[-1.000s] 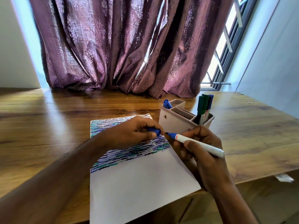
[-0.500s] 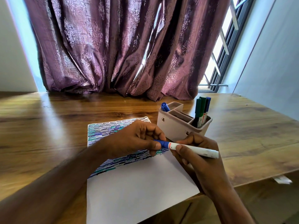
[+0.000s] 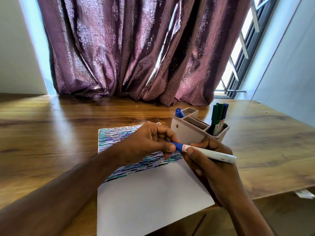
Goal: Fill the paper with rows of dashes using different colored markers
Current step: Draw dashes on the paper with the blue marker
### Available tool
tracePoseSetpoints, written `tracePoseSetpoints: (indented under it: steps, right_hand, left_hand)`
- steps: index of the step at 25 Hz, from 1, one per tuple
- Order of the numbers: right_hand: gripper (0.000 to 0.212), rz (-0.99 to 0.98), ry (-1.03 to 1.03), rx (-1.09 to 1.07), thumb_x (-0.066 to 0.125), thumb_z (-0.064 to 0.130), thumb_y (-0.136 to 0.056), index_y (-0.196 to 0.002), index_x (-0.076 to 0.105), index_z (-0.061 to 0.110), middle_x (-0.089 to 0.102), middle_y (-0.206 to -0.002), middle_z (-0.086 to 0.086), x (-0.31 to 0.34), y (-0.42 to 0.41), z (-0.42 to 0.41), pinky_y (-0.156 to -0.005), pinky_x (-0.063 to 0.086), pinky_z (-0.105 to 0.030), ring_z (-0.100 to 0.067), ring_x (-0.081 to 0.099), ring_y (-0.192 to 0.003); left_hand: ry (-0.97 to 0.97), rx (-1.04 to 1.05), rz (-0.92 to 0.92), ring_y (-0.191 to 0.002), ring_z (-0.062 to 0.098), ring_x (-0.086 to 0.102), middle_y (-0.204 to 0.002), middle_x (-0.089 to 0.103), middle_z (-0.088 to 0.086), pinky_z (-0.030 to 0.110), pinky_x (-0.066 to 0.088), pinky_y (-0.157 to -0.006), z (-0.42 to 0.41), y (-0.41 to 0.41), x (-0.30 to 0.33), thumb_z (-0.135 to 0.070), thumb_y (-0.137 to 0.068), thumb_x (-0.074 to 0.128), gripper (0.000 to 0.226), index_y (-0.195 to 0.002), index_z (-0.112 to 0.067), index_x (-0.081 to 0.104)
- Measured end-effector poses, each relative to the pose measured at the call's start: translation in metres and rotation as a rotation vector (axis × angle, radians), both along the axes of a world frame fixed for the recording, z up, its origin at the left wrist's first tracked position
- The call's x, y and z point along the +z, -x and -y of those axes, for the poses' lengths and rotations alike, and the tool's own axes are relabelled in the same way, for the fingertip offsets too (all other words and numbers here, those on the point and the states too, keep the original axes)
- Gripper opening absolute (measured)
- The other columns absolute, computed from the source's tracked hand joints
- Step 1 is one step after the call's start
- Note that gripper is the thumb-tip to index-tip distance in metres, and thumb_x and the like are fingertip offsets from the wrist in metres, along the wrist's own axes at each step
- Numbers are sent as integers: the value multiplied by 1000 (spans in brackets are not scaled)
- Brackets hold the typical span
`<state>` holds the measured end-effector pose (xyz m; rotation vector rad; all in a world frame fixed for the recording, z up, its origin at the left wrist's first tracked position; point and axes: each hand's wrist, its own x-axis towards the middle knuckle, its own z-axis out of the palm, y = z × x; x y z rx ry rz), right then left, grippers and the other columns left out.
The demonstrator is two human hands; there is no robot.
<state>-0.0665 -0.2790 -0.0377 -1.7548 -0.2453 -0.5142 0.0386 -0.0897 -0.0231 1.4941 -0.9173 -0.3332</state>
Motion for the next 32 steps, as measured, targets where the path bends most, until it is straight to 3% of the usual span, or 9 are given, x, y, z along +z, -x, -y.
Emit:
tracePoseSetpoints:
  steps: [4, 7, 9, 14, 18, 22, 28, 32]
  right_hand:
    - [25, -56, -14, 25, 76, 29, -74, -94, 71, 16, 72, -81, -10, 0, 0, -4, -60, 56, -23, -18, 67, -68]
    - [20, -147, 180, -99, 77, 42, -70, -79, 71, 25, 73, -82, 9, -1, -3, -8, -66, 53, -11, -2, 65, -86]
    - [18, -153, 298, -119, 76, 35, -77, -71, 71, 20, 72, -75, 10, -2, -5, -8, -61, 49, -10, -1, 63, -79]
    - [19, -160, 329, -123, 74, 28, -82, -66, 70, 18, 68, -62, 13, 1, -3, -9, -56, 46, -8, -1, 60, -66]
    - [22, -187, 335, -132, 73, 30, -82, -64, 68, 19, 68, -65, 15, 3, -3, -10, -56, 47, -8, 0, 61, -70]
    - [22, -197, 315, -122, 72, 30, -82, -64, 67, 19, 69, -68, 10, 5, -2, -9, -56, 47, -11, -1, 60, -70]
    - [26, -184, 299, -108, 73, 28, -82, -59, 63, 23, 66, -62, 7, 6, -2, -10, -54, 45, -12, -1, 56, -61]
    - [27, -192, 294, -94, 72, 28, -83, -59, 62, 24, 68, -64, 4, 7, -1, -10, -52, 45, -13, -1, 56, -60]
  left_hand:
    - [282, 86, -177, -74, 24, 70, -90, 73, 16, 34, 61, -74, 8, -3, 5, 1, -78, 72, 22, -99, -4, 67]
    - [454, 165, -183, -88, 27, 73, -95, 74, 12, 41, 60, -82, 9, -7, 18, -4, -81, 64, 21, -101, -7, 67]
    - [498, 212, -128, -92, 30, 72, -96, 75, 12, 46, 59, -86, 10, -12, 29, -6, -81, 61, 26, -106, -5, 65]
    - [520, 244, -57, -93, 31, 71, -97, 75, 16, 43, 61, -82, 22, -25, 58, -4, -78, 67, 33, -111, -5, 63]
    - [481, 267, 31, -85, 36, 70, -97, 74, 20, 49, 59, -81, 42, -34, 70, -1, -82, 71, 22, -100, -10, 62]
    - [387, 271, 133, -76, 22, 73, -94, 75, 13, 34, 61, -67, 62, -36, 71, 7, -87, 64, 24, -106, -7, 64]
    - [311, 253, 226, -73, 10, 73, -91, 74, 7, 18, 54, -61, 79, -31, 77, 12, -85, 64, 28, -110, -2, 66]
    - [277, 217, 281, -78, 8, 73, -96, 72, 9, 16, 54, -63, 87, -26, 82, 15, -86, 61, 31, -113, 0, 65]
